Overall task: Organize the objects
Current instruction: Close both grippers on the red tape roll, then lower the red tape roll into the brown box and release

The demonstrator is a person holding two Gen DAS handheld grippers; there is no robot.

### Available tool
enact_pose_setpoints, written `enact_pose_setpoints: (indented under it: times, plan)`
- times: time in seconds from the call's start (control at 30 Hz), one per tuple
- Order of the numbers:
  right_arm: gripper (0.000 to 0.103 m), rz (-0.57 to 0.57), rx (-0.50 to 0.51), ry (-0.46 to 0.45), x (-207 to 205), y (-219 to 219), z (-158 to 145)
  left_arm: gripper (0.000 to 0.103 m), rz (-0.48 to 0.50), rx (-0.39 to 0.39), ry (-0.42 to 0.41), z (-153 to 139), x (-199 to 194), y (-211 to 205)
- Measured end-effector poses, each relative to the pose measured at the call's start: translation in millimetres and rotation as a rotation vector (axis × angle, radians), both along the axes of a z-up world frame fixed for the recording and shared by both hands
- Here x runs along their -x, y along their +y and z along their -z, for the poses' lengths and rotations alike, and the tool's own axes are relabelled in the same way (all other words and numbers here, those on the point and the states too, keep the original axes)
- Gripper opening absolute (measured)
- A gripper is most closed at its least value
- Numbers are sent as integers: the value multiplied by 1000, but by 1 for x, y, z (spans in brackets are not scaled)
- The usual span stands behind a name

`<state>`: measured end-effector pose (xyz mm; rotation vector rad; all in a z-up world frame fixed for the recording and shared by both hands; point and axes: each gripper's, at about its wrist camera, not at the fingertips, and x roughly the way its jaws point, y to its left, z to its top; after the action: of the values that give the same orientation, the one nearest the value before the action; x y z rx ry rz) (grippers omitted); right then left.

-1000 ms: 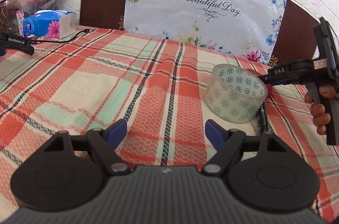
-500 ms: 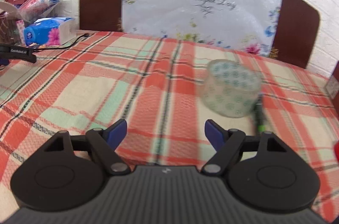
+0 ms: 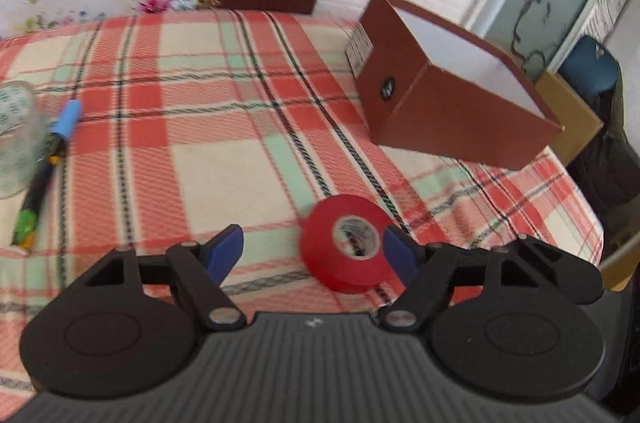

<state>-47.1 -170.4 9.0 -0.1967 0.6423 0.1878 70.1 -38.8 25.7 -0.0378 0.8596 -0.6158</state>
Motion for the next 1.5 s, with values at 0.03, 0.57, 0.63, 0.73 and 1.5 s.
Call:
enact_pose_setpoints:
  times: [0.03, 0.57, 0.63, 0.73, 1.5]
  plan:
    - [65, -6, 4, 3, -3, -1, 2, 72, 4, -33, 4, 3, -2, -8]
    - [70, 45, 9, -263, -27, -17, -44, 36, 93, 55, -158, -85, -15, -70]
    - [71, 90, 60, -344, -33, -30, -59, 36, 124, 63, -202, -101, -27, -97]
    - [71, 164, 61, -385, -50, -63, -75, 37, 163, 62, -235, -109, -46, -140]
    - [71, 404, -200, -340, -32, -128, -65, 54, 88, -67, -303, -96, -18, -144]
